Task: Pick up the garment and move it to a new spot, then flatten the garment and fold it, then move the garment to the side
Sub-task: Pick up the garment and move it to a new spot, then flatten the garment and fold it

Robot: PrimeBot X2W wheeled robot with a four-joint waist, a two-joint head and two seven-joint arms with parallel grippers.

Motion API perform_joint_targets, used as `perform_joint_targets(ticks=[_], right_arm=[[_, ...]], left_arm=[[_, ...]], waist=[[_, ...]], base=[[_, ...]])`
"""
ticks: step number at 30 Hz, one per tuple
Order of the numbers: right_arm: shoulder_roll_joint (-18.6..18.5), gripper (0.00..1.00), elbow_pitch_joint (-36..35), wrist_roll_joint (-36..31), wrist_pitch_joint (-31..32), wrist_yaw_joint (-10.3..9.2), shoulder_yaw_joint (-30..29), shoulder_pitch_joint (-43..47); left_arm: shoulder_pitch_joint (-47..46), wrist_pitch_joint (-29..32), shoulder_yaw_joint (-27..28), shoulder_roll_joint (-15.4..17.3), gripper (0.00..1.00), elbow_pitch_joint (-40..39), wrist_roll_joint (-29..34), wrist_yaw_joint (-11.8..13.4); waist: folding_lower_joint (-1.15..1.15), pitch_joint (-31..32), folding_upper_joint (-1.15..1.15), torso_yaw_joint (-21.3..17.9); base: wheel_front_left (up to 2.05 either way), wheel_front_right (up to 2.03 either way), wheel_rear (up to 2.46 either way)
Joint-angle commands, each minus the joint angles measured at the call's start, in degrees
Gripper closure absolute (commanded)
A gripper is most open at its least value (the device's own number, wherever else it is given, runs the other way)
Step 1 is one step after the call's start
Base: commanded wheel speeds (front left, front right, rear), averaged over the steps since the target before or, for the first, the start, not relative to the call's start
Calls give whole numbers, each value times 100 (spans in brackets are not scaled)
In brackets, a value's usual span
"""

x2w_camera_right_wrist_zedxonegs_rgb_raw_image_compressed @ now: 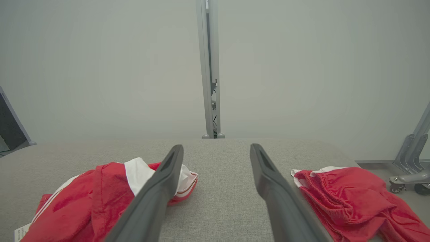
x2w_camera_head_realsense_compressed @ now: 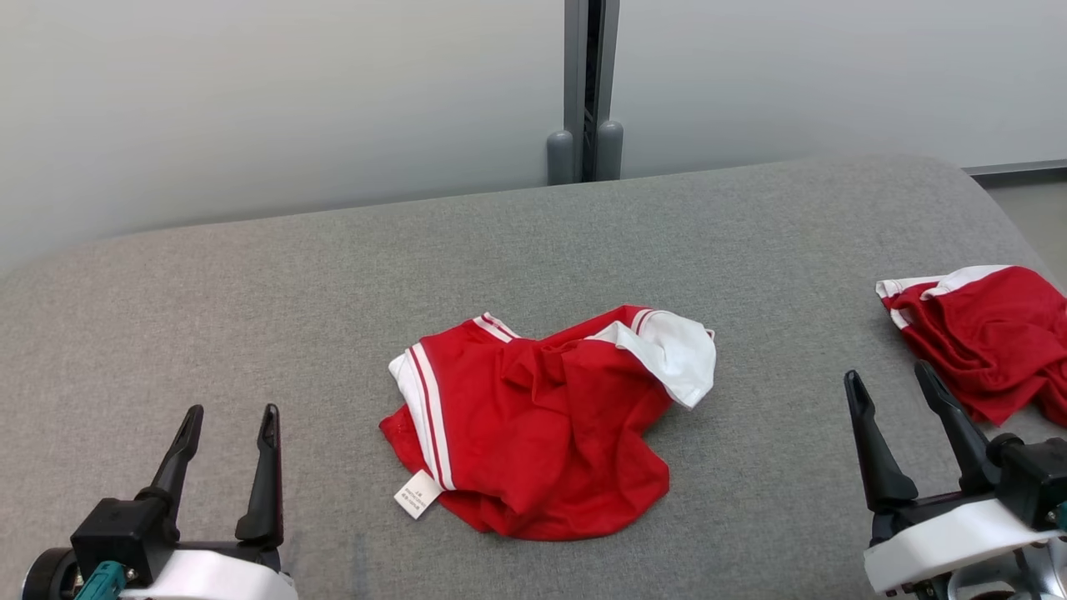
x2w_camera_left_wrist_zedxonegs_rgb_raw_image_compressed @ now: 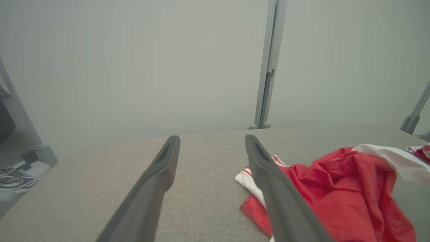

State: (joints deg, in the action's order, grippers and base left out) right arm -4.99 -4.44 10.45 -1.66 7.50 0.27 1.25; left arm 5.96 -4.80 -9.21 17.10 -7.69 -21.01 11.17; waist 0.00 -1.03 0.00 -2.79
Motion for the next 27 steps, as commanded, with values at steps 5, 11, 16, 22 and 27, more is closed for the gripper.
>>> perform_joint_targets(ticks=[5,11,16,22,27], right_arm=[[-4,0,-112,-17,108,-2,-11,112],[7,0,-144,4,117,-2,-35,116],[17,0,-158,13,108,-2,-47,66],[29,0,-134,29,107,-2,-54,46],[35,0,-130,39,89,-2,-55,35]], left_arm=[[143,26,14,49,0,-53,-7,57],[131,24,30,41,0,-87,-25,103],[89,13,41,61,0,-101,-43,124],[57,-21,36,69,0,-74,-53,142],[19,-38,25,75,0,-27,-68,141]], waist=[[0,103,0,-34],[0,104,0,-31],[0,47,0,-24],[0,27,0,-13],[0,23,0,-5]], base=[[0,0,0],[0,0,0],[0,0,0],[0,0,0],[0,0,0]])
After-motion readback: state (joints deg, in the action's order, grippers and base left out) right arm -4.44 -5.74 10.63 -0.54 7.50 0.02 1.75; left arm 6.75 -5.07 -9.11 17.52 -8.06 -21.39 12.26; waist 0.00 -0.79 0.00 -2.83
